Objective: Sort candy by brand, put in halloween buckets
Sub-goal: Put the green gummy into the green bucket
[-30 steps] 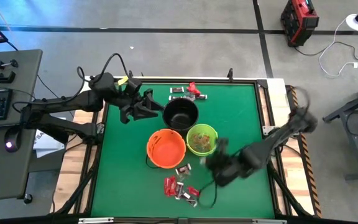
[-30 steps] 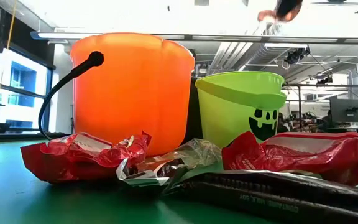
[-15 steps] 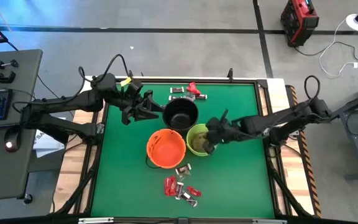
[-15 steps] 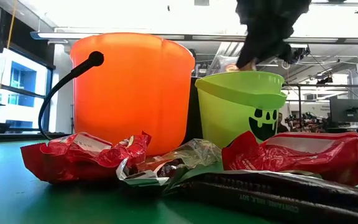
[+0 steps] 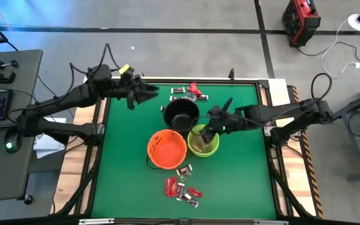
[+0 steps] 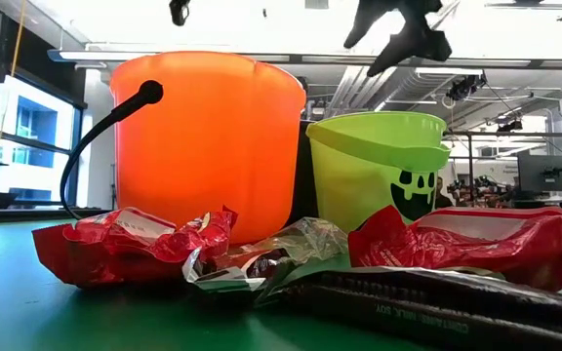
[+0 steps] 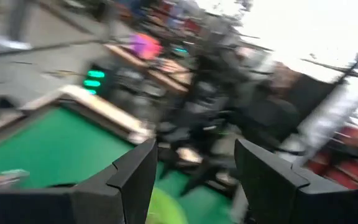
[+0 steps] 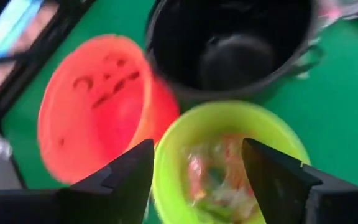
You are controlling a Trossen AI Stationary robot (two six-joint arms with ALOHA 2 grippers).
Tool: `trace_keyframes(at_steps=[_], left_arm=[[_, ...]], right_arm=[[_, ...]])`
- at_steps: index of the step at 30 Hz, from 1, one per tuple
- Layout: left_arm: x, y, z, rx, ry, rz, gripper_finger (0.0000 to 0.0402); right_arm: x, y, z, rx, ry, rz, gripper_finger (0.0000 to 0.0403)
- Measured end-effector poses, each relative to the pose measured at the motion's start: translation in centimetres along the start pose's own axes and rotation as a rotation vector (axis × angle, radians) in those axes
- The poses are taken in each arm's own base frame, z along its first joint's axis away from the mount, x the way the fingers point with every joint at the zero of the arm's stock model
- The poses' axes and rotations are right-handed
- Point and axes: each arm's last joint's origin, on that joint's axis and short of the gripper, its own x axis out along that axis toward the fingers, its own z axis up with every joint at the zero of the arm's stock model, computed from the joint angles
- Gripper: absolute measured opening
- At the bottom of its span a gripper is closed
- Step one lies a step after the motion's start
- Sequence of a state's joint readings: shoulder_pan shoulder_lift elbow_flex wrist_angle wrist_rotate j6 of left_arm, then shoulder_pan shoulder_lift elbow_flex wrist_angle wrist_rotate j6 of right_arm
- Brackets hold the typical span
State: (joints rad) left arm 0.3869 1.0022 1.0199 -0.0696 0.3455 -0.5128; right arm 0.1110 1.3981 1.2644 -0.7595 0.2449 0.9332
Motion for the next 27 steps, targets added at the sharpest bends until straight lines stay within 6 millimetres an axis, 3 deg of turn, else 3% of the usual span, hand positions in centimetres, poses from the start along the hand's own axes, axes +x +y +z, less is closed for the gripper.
trace_keyframes(at_steps=[4,8,10,14,19,22,27], left_arm=[[-0.6,1.3,0.1,0.013,0.002,0.121,0.0204],[0.1,2.4,-0.4,0.011,0.05,0.171,0.0204],[0.7,3.0,-0.8,0.021,0.082,0.195,0.0204],[2.2,4.6,-1.5,0.05,0.134,0.262,0.0204],[3.7,6.8,-2.0,0.089,0.13,0.406,0.0204],[4.4,8.4,-2.2,0.036,0.086,0.55,0.0204],[4.9,10.4,-2.2,-0.018,0.034,0.655,0.0204]], right_arm=[[0.4,-3.0,2.0,0.081,0.02,-0.143,0.0232],[2.3,-8.2,4.5,0.142,0.045,-0.241,0.0231],[3.3,-11.1,6.3,0.177,0.016,-0.211,0.0231],[5.3,-16.8,9.7,0.266,-0.124,0.032,0.0231],[8.9,-22.7,11.8,0.391,-0.163,0.131,0.0231],[11.8,-24.1,12.4,0.435,-0.067,0.205,0.0231],[15.4,-23.2,13.9,0.338,0.018,0.323,0.0229]])
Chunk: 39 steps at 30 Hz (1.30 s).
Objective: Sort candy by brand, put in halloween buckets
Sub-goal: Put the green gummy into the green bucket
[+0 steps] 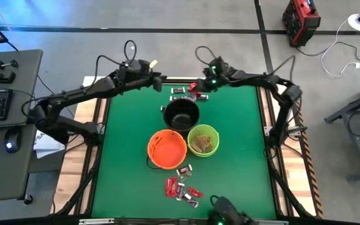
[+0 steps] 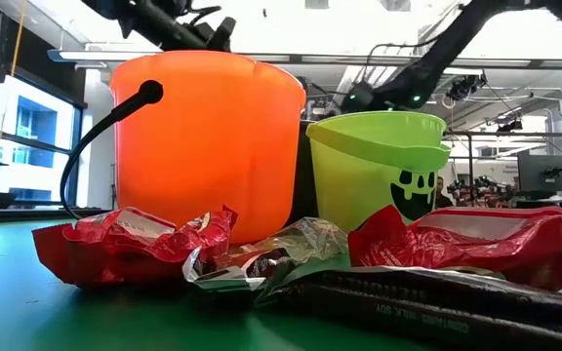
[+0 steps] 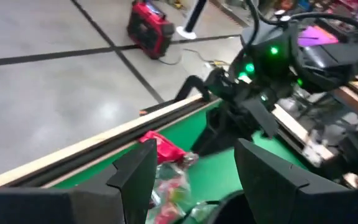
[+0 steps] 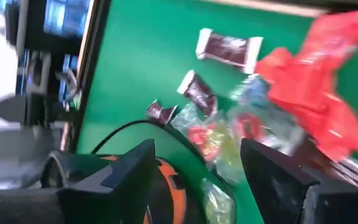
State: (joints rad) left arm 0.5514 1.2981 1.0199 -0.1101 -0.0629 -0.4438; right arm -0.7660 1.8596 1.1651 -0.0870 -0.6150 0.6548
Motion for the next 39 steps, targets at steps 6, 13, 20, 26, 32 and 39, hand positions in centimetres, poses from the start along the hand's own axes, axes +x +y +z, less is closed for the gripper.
trace_keyframes(at_steps=[6,13,20,26,32,39], left_arm=[[0.5,1.4,0.3,-0.057,-0.023,0.091,0.0204],[0.4,2.7,0.9,-0.075,-0.041,0.131,0.0204],[0.3,3.7,1.0,-0.07,-0.023,0.176,0.0204],[0.3,4.0,0.8,-0.107,-0.007,0.192,0.0204],[0.3,4.0,0.5,-0.145,0.017,0.2,0.0204],[0.3,4.1,0.3,-0.15,0.036,0.21,0.0204]], right_arm=[[1.3,0.6,1.0,-0.081,0.02,0.016,0.0186],[1.5,0.2,1.0,-0.178,0.041,-0.067,0.0115],[2.6,0.1,0.7,-0.234,0.059,-0.039,0.006],[4.2,-1.1,-0.1,-0.151,0.159,0.039,0.0016],[5.6,-1.3,-1.1,-0.128,0.191,0.005,0.0002],[6.1,-1.3,-1.9,-0.165,0.194,-0.103,0.0001]])
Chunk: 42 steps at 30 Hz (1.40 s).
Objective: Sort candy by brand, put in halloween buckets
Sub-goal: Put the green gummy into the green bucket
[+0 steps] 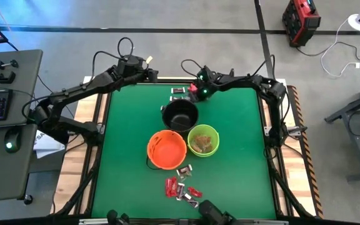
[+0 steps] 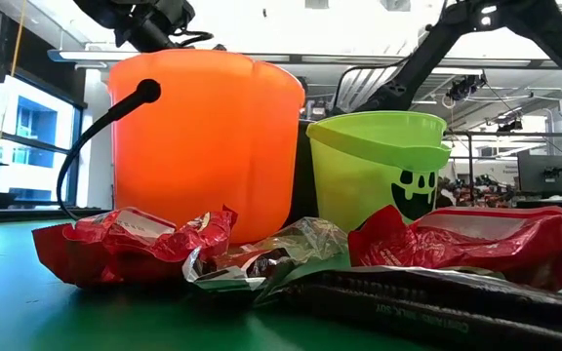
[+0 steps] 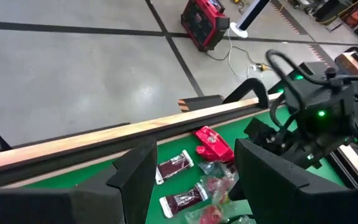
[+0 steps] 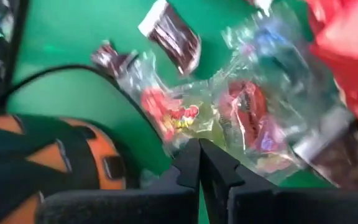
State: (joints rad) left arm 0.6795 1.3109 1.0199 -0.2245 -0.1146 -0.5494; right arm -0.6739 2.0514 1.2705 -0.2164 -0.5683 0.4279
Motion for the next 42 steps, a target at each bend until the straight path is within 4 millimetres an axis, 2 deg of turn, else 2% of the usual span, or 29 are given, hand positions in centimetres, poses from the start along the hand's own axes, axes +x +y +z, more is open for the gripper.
trace_keyframes(at_steps=[4,9,17,23,26,29,33,38,42], left_arm=[[0.0,0.0,0.0,0.0,0.0,0.0,0.0204],[0.0,0.0,0.0,-0.006,0.0,0.0,0.0204],[0.0,0.0,0.0,-0.024,0.0,0.001,0.0204],[0.0,0.0,0.0,-0.024,0.003,0.003,0.0204],[0.0,0.0,0.0,-0.024,0.003,0.003,0.0204],[0.0,0.0,0.0,-0.024,0.003,0.003,0.0204],[0.0,0.1,-0.1,-0.022,0.01,0.008,0.0204],[0.0,0.2,-0.3,-0.019,0.028,0.018,0.0204],[0.0,0.3,-0.4,0.005,0.044,0.028,0.0204]], right_arm=[[-0.6,-0.4,-0.7,-0.005,0.062,-0.054,0.0],[-2.3,-0.2,-0.9,-0.034,0.086,-0.112,0.0],[-7.4,1.0,-1.2,-0.126,0.089,-0.237,0.0],[-10.6,2.6,-0.7,-0.302,0.007,-0.135,0.0],[-10.4,3.1,-0.5,-0.382,-0.003,-0.073,0.0003],[-8.8,2.9,-0.7,-0.422,0.035,-0.059,0.0024],[-6.7,2.5,-1.2,-0.457,0.097,-0.054,0.0085],[-5.0,3.1,-2.0,-0.653,0.151,-0.117,0.0167],[-3.7,3.7,-2.5,-0.796,0.19,-0.175,0.0198]])
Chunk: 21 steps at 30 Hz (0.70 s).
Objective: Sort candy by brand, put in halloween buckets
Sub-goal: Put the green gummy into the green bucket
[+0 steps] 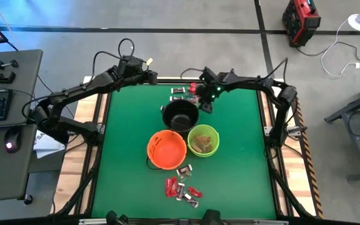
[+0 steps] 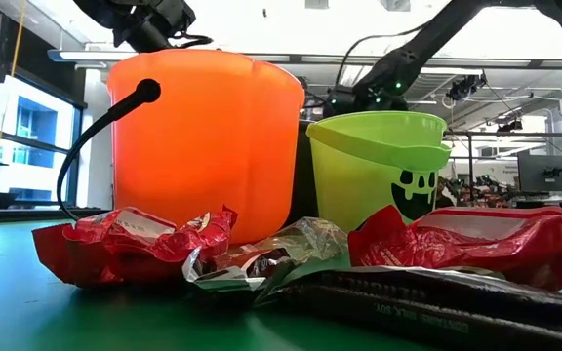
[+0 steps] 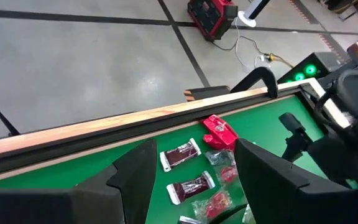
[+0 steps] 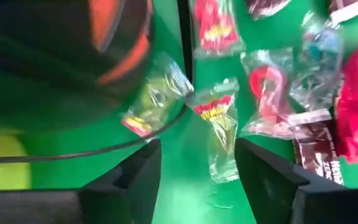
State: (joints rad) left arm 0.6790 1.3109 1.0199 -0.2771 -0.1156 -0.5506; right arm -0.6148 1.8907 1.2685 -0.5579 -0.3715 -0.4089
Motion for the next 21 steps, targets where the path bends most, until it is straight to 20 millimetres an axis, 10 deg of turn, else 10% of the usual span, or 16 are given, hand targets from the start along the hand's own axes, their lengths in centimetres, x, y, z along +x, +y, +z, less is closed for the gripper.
trace_keyframes(at_steps=[21], left_arm=[[0.0,0.1,-0.2,0.06,0.016,0.009,0.0204]], right_arm=[[4.1,0.1,-0.4,-0.056,0.147,-0.186,0.0178]])
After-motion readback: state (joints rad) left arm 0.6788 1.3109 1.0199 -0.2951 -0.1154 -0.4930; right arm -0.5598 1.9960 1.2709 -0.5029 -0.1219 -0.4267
